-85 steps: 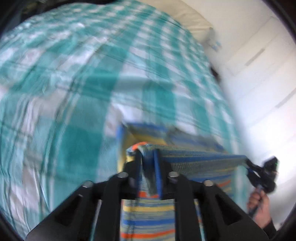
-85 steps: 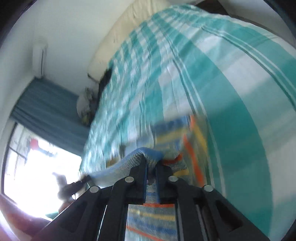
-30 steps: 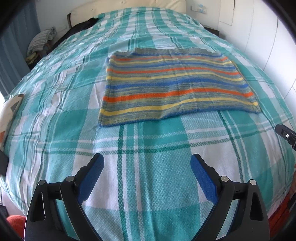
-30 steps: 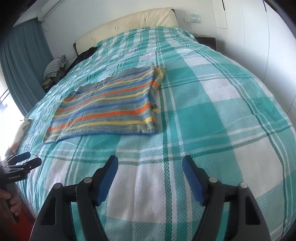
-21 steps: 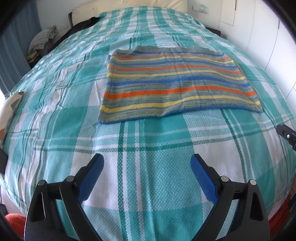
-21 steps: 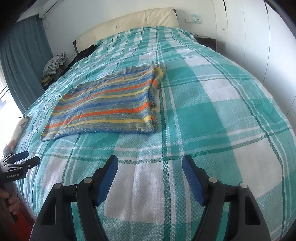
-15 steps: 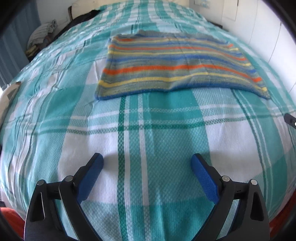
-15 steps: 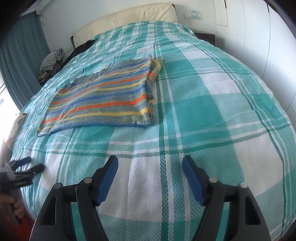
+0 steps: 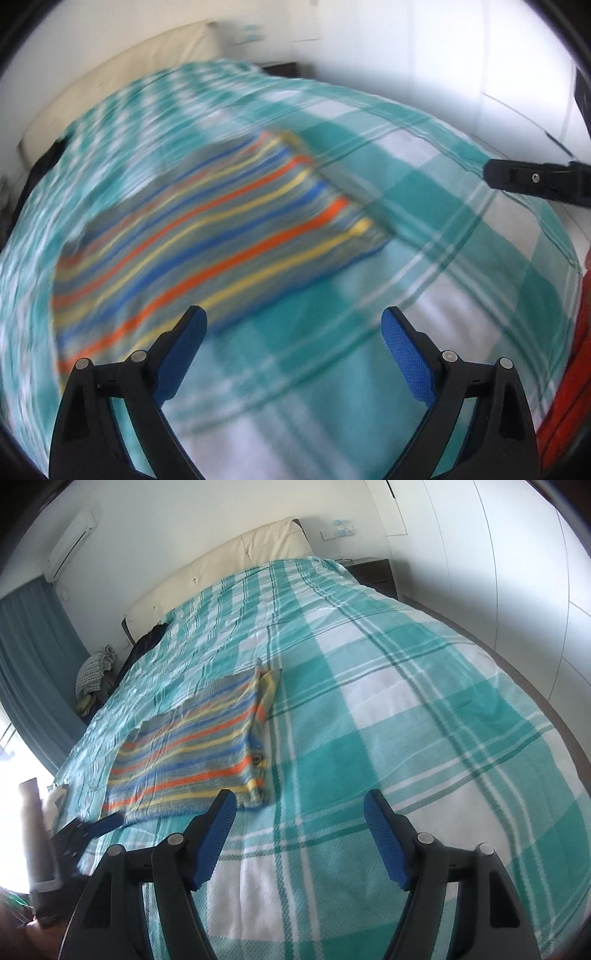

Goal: Fold small clothes

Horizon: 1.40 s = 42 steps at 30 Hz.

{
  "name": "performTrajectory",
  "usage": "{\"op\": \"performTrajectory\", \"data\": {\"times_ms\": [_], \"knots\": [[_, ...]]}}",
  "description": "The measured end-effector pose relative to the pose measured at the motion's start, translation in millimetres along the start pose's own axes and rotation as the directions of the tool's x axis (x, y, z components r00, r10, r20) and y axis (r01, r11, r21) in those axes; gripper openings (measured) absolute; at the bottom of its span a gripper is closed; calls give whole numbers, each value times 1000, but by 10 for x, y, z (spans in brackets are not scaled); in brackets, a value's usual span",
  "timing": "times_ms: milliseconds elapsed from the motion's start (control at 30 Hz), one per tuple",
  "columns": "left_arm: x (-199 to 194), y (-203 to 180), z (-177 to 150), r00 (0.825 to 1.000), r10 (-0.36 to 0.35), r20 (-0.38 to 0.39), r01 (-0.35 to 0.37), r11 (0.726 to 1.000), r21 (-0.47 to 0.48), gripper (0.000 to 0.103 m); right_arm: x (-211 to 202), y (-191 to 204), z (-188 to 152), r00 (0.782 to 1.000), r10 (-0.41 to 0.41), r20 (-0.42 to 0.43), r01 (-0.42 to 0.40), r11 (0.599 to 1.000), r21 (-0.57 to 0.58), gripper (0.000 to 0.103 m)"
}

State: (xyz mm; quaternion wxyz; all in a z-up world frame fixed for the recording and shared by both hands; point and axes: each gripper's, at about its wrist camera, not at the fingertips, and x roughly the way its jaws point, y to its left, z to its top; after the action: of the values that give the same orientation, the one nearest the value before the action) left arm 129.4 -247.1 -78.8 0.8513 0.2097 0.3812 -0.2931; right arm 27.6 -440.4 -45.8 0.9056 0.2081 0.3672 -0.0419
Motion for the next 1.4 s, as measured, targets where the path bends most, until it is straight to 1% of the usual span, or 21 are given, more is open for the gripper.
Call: {"op": "performTrajectory", "data": {"times_ms": [133, 233, 267, 367, 400, 433, 467, 533, 567, 600, 633, 667, 800, 933, 1000, 1167, 1267, 1300, 1333, 1367, 1400], "knots": [[640, -302, 312, 996, -3, -86, 6, 999, 32, 93, 128, -178, 259, 996, 79, -40, -77, 996, 41, 71], [783, -284, 368, 998, -19, -56, 18, 999, -31, 87, 365, -235, 542, 982, 167, -92, -164, 986, 41, 71], [798, -272, 381, 998, -29, -52, 26, 998, -51, 68, 508, -228, 665, 969, 211, -131, -208, 977, 38, 71], [783, -269, 396, 999, 10, -34, -12, 998, -56, 14, 1146, -216, 1043, 904, 347, -251, -336, 938, 89, 71], [778, -236, 391, 1000, 5, -29, -7, 998, -67, 13, 1437, -204, 1160, 875, 382, -298, -363, 924, 121, 71], [766, -222, 387, 1000, -3, -25, 1, 997, -78, 12, 1678, -190, 1245, 862, 387, -327, -361, 922, 139, 71], [753, -194, 381, 1000, -14, -21, 12, 996, -91, 11, 1910, -163, 1323, 861, 377, -341, -345, 926, 154, 71], [718, -153, 387, 999, -36, -11, 34, 993, -115, 10, 2367, -75, 1430, 834, 404, -377, -346, 913, 215, 71], [698, -110, 396, 999, -52, -6, 50, 990, -132, 10, 2506, -20, 1456, 839, 398, -370, -332, 914, 232, 65], [658, -61, 398, 997, -71, 1, 70, 986, -153, 10, 2597, 46, 1489, 854, 383, -352, -318, 920, 229, 56], [582, 24, 393, 996, -92, 19, 94, 978, -186, 9, 2646, 130, 1514, 874, 349, -339, -291, 933, 209, 17], [508, 104, 387, 994, -99, 34, 104, 972, -211, 9, 2663, 209, 1529, 889, 310, -339, -259, 948, 187, 8], [14, 691, 241, 986, -118, 121, 155, 918, -365, 9, 2354, 782, 1665, 913, 295, -282, -295, 954, 44, 8], [-415, 1362, -148, 984, -74, 162, 148, 843, -517, 9, 2146, 1589, 1712, 885, 377, -273, -403, 914, -44, 8], [-490, 1660, -381, 987, -59, 152, 138, 796, -589, 9, 2224, 2061, 1609, 863, 400, -308, -442, 893, -81, 8], [-459, 2222, -921, 997, -5, 81, 61, 698, -714, 10, 2575, 2929, 1182, 843, 375, -385, -462, 871, -164, 8], [-325, 2396, -1156, 1000, -8, -3, 3, 666, -746, 17, 2836, 3281, 949, 846, 344, -407, -446, 874, -190, 12], [-297, 2457, -1212, 999, -4, -40, -27, 658, -752, 28, 2913, 3329, 878, 827, 374, -421, -474, 865, -163, 14], [-337, 2481, -1314, 998, 1, -60, -46, 648, -760, 33, 2997, 3360, 798, 788, 424, -448, -515, 851, -102, 23], [-428, 2509, -1404, 999, -1, -35, -27, 633, -774, 37, 3026, 3352, 745, 766, 446, -463, -528, 847, -57, 40], [-533, 2514, -1462, 1000, 6, -8, -10, 623, -782, 44, 3011, 3328, 706, 761, 465, -453, -530, 847, -21, 44]]}}
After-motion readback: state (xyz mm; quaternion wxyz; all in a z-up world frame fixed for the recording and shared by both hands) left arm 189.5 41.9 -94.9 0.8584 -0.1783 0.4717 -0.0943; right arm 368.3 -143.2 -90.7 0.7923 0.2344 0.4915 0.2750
